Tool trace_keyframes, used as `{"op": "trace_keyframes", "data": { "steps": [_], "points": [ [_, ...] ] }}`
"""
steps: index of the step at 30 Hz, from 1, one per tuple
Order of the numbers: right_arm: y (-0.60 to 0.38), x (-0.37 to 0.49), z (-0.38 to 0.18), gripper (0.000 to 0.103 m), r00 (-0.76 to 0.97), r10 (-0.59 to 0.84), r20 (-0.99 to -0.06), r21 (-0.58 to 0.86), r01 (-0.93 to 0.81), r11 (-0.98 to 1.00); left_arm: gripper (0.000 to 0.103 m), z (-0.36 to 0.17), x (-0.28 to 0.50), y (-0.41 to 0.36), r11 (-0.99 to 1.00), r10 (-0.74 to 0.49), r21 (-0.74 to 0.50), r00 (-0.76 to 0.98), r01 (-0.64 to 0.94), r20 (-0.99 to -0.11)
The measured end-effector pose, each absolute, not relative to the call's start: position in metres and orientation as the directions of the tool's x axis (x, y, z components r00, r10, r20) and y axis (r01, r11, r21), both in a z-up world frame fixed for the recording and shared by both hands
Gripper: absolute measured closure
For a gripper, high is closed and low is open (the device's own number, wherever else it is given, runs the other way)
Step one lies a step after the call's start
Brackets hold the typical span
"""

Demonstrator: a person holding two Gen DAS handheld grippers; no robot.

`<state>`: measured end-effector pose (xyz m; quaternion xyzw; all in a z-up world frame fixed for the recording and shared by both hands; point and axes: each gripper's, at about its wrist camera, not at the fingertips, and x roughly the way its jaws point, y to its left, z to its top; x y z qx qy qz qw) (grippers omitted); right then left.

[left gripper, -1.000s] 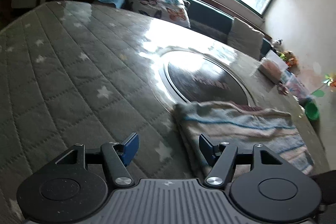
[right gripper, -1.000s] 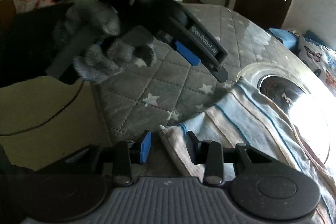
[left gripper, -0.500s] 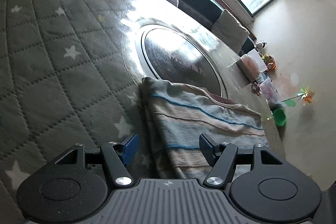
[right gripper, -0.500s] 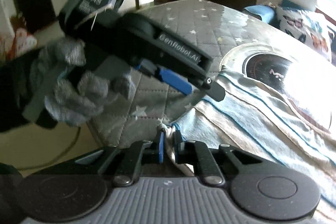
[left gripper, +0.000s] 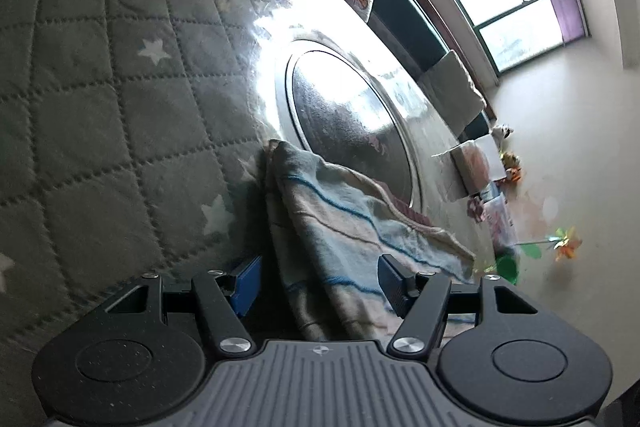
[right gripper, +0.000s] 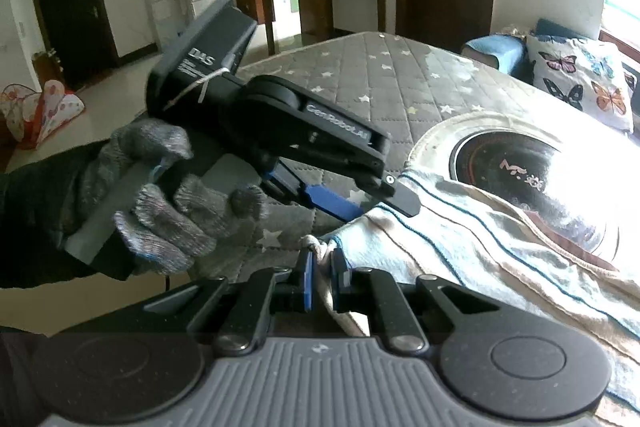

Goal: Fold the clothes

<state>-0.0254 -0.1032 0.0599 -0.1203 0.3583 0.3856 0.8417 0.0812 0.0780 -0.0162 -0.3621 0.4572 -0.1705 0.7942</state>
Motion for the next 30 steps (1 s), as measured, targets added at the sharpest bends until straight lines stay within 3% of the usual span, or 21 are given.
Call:
{"op": "trace_keyframes", "data": {
  "steps": [1, 3, 5, 8, 14, 23, 30],
  "points": [
    [-0.104, -0.026, 0.059, 0.095, 0.446, 0.567, -0.692, 0.072, -0.740, 0.669, 0.039, -0.018, 0.083, 0.076, 0.667, -0.611, -0.742, 0.523, -0.066, -0.595],
    [-0.107, -0.027, 0.058, 0.095, 0.445, 0.576, -0.685, 0.070, -0.747, 0.661, 0.052, -0.022, 0.084, 0.072, 0.649, -0.620, -0.756, 0.517, -0.084, -0.590],
    [-0.109, -0.026, 0.057, 0.095, 0.443, 0.588, -0.677, 0.076, -0.752, 0.655, 0.080, -0.028, 0.085, 0.069, 0.632, -0.629, -0.769, 0.513, -0.100, -0.584],
    [-0.114, -0.025, 0.053, 0.095, 0.442, 0.601, -0.666, 0.087, -0.754, 0.651, 0.091, -0.034, 0.085, 0.066, 0.616, -0.633, -0.779, 0.515, -0.116, -0.578],
    [-0.149, -0.019, 0.055, 0.086, 0.476, 0.607, -0.636, 0.122, -0.715, 0.689, 0.092, -0.019, 0.081, 0.058, 0.647, -0.608, -0.758, 0.544, -0.082, -0.578],
    [-0.219, 0.042, 0.031, 0.087, 0.643, 0.350, -0.681, 0.039, -0.445, 0.895, 0.092, -0.002, 0.080, 0.045, 0.681, -0.591, -0.732, 0.564, -0.035, -0.577],
    [-0.232, 0.072, 0.009, 0.090, 0.652, 0.285, -0.703, 0.041, -0.362, 0.931, 0.092, -0.001, 0.080, 0.044, 0.690, -0.589, -0.723, 0.559, -0.027, -0.584]
  ]
}}
